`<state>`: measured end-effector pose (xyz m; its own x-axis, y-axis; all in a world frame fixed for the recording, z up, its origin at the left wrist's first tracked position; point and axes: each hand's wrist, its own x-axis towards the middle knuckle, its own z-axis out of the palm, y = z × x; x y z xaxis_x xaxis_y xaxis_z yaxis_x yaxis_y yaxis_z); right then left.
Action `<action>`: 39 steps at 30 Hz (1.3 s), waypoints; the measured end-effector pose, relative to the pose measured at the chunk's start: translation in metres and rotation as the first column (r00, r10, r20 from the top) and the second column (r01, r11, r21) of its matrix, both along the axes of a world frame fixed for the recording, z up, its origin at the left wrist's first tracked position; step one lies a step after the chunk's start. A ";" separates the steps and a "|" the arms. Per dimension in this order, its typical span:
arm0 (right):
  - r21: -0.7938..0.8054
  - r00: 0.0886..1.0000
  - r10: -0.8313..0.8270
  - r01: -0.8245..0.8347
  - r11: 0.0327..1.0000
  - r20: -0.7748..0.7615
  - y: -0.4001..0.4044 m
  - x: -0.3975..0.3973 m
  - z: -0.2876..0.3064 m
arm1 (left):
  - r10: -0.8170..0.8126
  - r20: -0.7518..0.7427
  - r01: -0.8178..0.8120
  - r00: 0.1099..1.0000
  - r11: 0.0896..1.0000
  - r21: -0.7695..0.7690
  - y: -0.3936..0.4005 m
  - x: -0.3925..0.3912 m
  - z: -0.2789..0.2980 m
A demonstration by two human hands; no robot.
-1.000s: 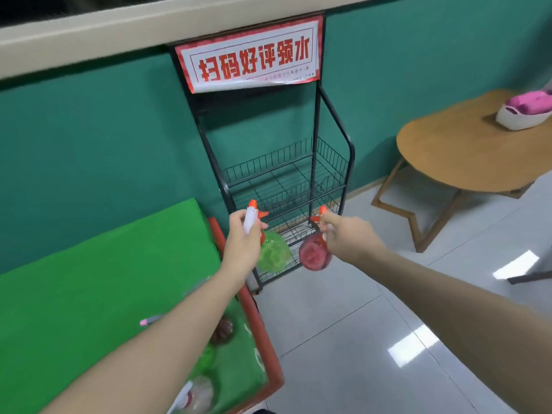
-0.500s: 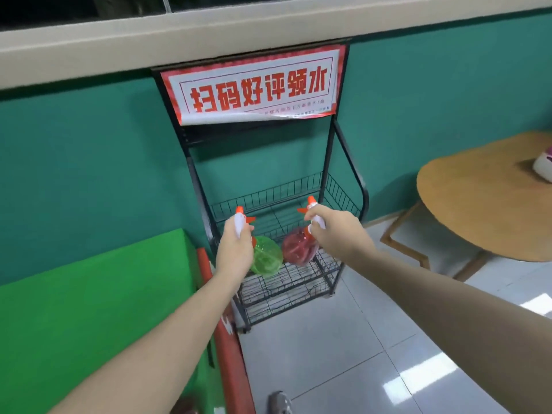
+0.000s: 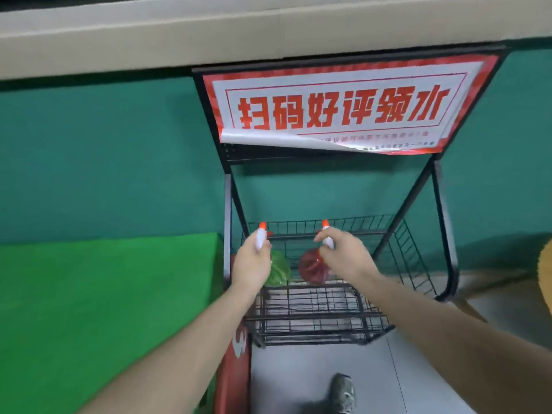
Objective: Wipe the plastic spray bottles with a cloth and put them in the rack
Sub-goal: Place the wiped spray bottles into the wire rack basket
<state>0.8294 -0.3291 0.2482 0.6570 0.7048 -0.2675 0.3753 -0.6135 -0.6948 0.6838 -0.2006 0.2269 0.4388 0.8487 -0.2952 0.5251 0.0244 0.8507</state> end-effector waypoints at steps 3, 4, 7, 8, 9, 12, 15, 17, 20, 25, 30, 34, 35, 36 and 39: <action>0.048 0.993 0.039 -0.033 0.998 -0.113 0.027 0.019 -0.022 | 0.055 -0.036 -0.056 0.998 0.998 -0.028 0.008 0.010 -0.007; 0.065 0.987 0.059 -0.050 0.997 -0.150 0.035 0.023 -0.028 | 0.070 -0.056 -0.072 0.996 0.997 -0.028 0.012 0.014 -0.010; 0.110 0.969 0.101 -0.078 0.991 -0.224 0.055 0.031 -0.047 | 0.111 -0.094 -0.116 0.989 0.992 -0.052 0.024 0.024 -0.020; 0.121 0.964 0.107 -0.079 0.990 -0.243 0.061 0.032 -0.054 | 0.120 -0.109 -0.126 0.987 0.990 -0.056 0.028 0.026 -0.024; 0.127 0.961 0.110 -0.080 0.989 -0.255 0.068 0.033 -0.060 | 0.124 -0.120 -0.131 0.985 0.990 -0.054 0.033 0.030 -0.028; 0.113 0.956 0.121 -0.093 0.989 -0.269 0.087 0.038 -0.076 | 0.126 -0.137 -0.133 0.983 0.990 -0.042 0.049 0.042 -0.040; 0.089 0.963 0.126 -0.108 0.990 -0.240 0.106 0.043 -0.084 | 0.120 -0.150 -0.124 0.981 0.992 -0.016 0.065 0.052 -0.051; 0.078 0.966 0.129 -0.114 0.990 -0.226 0.117 0.044 -0.089 | 0.089 -0.161 -0.093 0.983 0.996 -0.015 0.074 0.058 -0.058; 0.074 0.966 0.129 -0.115 0.991 -0.222 0.132 0.045 -0.096 | 0.077 -0.162 -0.083 0.984 0.996 -0.031 0.087 0.064 -0.068; 0.064 0.968 0.116 -0.104 0.993 -0.222 0.148 0.046 -0.103 | 0.054 -0.162 -0.061 0.985 0.997 -0.038 0.099 0.075 -0.073; 0.035 0.974 0.134 -0.130 0.991 -0.185 0.154 0.051 -0.111 | 0.034 -0.142 -0.046 0.989 0.996 -0.081 0.105 0.084 -0.081; 0.026 0.968 0.204 -0.203 0.979 -0.143 0.157 0.049 -0.113 | 0.027 -0.148 -0.042 0.989 0.994 -0.105 0.109 0.084 -0.088; 0.034 0.969 0.200 -0.197 0.980 -0.145 0.157 0.049 -0.113 | 0.030 -0.157 -0.048 0.987 0.993 -0.110 0.109 0.084 -0.088; 0.042 0.970 0.194 -0.190 0.981 -0.145 0.157 0.049 -0.113 | 0.034 -0.160 -0.052 0.986 0.992 -0.113 0.110 0.083 -0.088; 0.050 0.970 0.179 -0.173 0.984 -0.166 0.156 0.049 -0.112 | 0.023 -0.175 -0.042 0.984 0.993 -0.107 0.113 0.081 -0.086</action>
